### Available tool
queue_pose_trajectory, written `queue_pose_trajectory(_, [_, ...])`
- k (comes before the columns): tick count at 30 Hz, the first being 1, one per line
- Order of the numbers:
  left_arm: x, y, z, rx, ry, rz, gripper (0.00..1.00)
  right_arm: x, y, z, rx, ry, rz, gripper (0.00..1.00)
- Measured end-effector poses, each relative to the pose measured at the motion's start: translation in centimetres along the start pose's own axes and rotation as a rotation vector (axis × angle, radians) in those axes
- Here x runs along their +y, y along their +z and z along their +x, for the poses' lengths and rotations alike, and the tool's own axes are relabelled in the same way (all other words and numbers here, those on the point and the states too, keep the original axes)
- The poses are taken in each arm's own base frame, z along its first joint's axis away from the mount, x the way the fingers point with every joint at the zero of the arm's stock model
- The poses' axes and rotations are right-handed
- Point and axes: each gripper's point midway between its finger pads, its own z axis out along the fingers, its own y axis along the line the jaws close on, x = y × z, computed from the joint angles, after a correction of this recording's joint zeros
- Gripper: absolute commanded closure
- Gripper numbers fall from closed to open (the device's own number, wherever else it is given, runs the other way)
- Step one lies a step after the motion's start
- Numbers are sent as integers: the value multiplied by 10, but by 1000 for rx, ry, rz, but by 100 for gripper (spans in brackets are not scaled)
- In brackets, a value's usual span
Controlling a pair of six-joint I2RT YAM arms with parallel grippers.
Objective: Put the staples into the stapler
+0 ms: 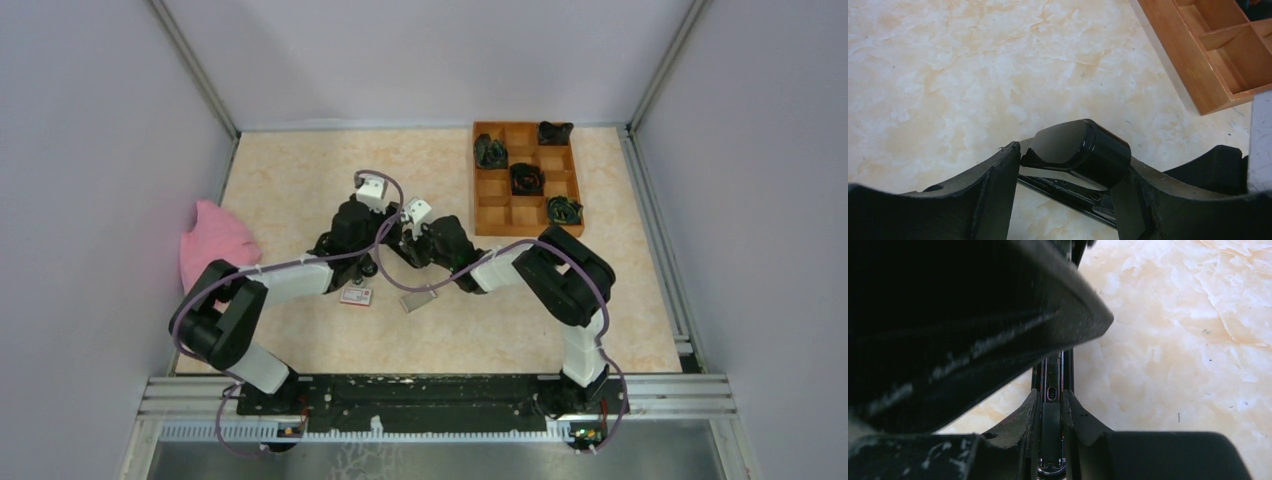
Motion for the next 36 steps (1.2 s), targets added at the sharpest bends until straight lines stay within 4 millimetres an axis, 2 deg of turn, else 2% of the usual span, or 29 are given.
queue_pose_trajectory(5, [-5, -4, 6, 10, 41, -16, 26, 1, 0, 0, -13, 3, -3, 91])
queue_pose_trajectory(16, [1, -13, 11, 10, 48, -67, 12, 3, 1, -1, -53, -6, -18, 91])
queue_pose_trajectory(30, [-3, -35, 22, 25, -57, -40, 0, 11, 3, -1, -83, -18, -47, 90])
queue_pose_trajectory(36, [-9, -47, 19, -6, -126, -7, 0, 7, 3, -2, -84, 1, -28, 87])
